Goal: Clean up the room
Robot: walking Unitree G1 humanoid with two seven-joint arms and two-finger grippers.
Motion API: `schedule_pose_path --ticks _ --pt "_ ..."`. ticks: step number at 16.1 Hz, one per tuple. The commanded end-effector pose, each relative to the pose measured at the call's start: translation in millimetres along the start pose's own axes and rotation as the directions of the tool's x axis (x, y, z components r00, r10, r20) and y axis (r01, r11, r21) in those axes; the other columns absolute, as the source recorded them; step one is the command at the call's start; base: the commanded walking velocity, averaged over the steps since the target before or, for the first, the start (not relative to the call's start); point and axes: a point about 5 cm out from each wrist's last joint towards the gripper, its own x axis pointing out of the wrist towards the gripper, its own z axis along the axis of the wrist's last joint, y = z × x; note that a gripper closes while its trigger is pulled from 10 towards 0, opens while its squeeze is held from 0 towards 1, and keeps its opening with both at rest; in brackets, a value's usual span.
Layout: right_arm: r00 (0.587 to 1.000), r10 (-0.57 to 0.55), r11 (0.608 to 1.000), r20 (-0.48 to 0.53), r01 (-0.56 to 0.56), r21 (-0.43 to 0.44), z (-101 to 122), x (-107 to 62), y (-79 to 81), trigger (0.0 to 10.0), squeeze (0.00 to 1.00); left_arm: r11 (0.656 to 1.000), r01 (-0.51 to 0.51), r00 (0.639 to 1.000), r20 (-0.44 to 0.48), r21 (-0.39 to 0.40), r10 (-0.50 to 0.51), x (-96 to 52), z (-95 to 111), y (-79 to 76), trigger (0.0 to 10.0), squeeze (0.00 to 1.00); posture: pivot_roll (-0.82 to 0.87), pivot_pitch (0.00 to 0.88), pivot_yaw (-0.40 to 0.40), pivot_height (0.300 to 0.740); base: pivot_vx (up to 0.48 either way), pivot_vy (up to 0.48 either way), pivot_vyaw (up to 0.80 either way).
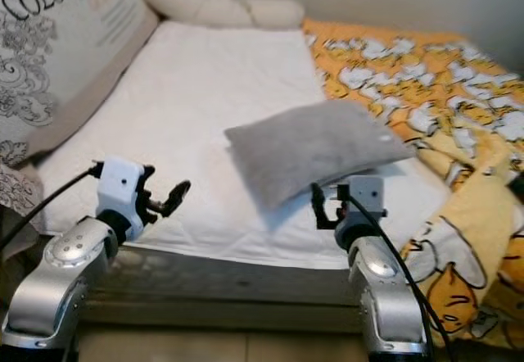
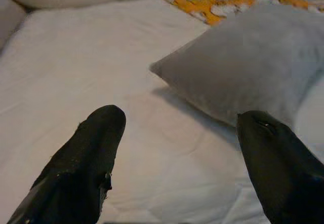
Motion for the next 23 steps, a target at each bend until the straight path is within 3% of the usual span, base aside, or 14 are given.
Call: schedule_pose_path --ticks 1,2,4,6,10,14,16,22,23 --pt "0.999 0.011 0.999 0.033 -0.01 -0.036 6.3 2.9 6.0 10.0 0.0 0.999 -0.049 0.999 -0.003 0.001 0.049 -1.4 -0.1 9.1 10.0 0.0 0.05 0.0 -0.023 0.74 0.0 0.0 0.0" --pt "0.999 0.037 0.994 0.037 -0.033 -0.099 9.1 4.3 6.7 10.0 0.0 0.997 -0.069 0.997 0.021 -0.03 0.069 0.0 2.7 11.8 10.0 0.0 0.06 0.0 -0.025 0.74 0.0 0.0 0.0" --pt "0.998 0.059 0.998 0.011 -0.058 -0.013 10.1 6.1 6.0 10.0 0.0 0.997 -0.074 0.997 0.019 -0.037 0.075 1.8 2.1 13.1 10.0 0.0 0.06 0.0 -0.032 0.74 0.126 0.0 0.0" --pt "0.995 0.103 0.993 0.017 -0.102 -0.065 15.7 6.9 8.9 10.0 0.0 0.994 -0.089 0.996 0.018 -0.058 0.09 3.7 2.0 14.8 10.0 0.0 0.06 0.0 -0.033 0.74 0.358 0.0 0.0" --pt "0.996 0.082 0.994 0.028 -0.079 -0.079 19.0 9.4 4.8 10.0 0.0 0.993 -0.1 0.995 0.008 -0.066 0.101 5.4 0.0 15.9 10.0 0.0 0.05 0.0 -0.032 0.74 0.376 0.0 -0.6" --pt "0.996 0.08 0.996 0.042 -0.078 -0.04 22.8 10.8 2.5 10.0 0.0 0.991 -0.112 0.994 0.003 -0.068 0.113 6.1 -2.0 17.7 10.0 0.0 0.05 0.0 -0.034 0.74 0.378 0.0 0.0" --pt "0.993 0.111 0.992 0.045 -0.108 -0.068 24.0 10.6 6.2 10.0 0.0 0.989 -0.126 0.992 0.005 -0.074 0.126 6.1 -1.9 19.8 10.0 0.0 0.05 0.0 -0.033 0.74 0.375 0.0 0.0" --pt "0.985 0.174 0.985 0.013 -0.174 -0.002 18.0 8.5 14.8 10.0 0.0 0.988 -0.137 0.99 0.003 -0.071 0.138 6.5 -2.5 22.9 10.0 0.0 0.05 0.0 -0.031 0.74 0.366 0.0 0.0" --pt "0.981 0.194 0.981 0.01 -0.193 -0.026 18.5 8.1 16.1 10.0 0.0 0.988 -0.138 0.99 0.004 -0.071 0.139 6.4 -2.1 23.2 10.0 0.0 0.05 0.0 -0.031 0.74 0.352 0.0 0.0"
